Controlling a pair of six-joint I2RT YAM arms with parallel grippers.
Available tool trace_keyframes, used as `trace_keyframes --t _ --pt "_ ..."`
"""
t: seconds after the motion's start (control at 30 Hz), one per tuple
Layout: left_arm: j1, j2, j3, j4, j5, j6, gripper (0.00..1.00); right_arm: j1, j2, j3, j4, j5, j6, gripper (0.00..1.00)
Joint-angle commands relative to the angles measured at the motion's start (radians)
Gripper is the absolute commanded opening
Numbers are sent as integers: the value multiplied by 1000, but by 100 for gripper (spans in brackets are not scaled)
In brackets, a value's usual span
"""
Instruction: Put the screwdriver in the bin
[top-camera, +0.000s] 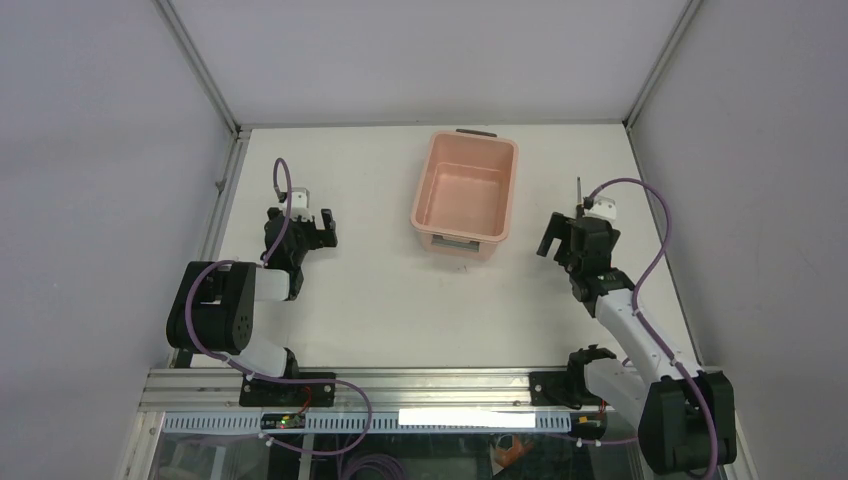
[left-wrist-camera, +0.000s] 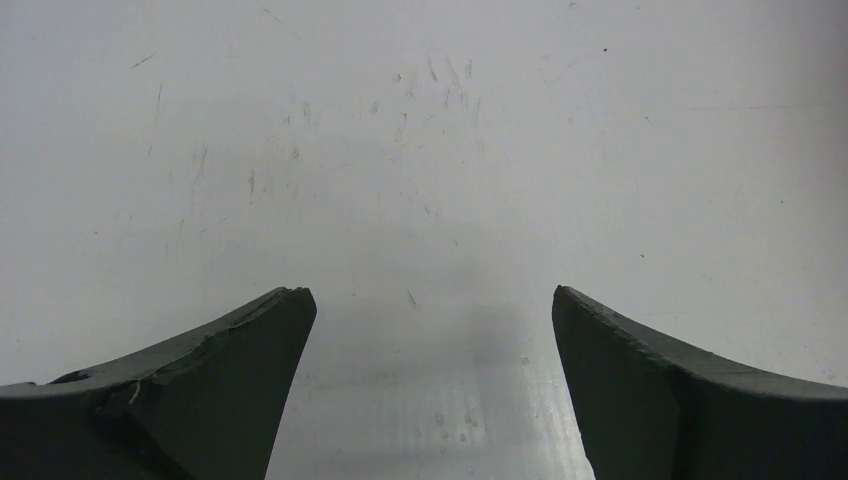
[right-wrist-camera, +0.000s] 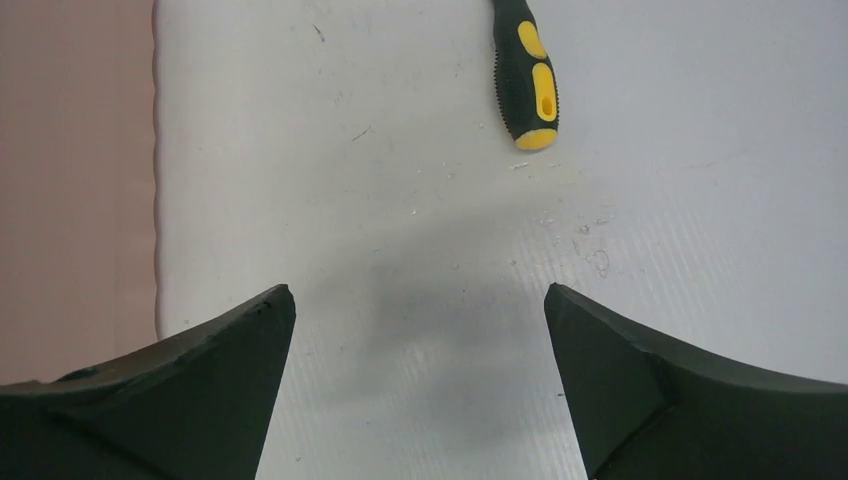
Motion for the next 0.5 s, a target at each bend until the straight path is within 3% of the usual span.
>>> trace_keyframes --t 0.0,0.23,0.47 --pt "-6 -29 0 26 10 -19 99 4 18 110 -17 -28 9 99" --pt "-7 -29 0 26 10 -19 99 -4 165 448 -264 68 -63 99" --pt "-6 -29 0 26 10 -19 99 -95 508 840 -596 26 -113 99"
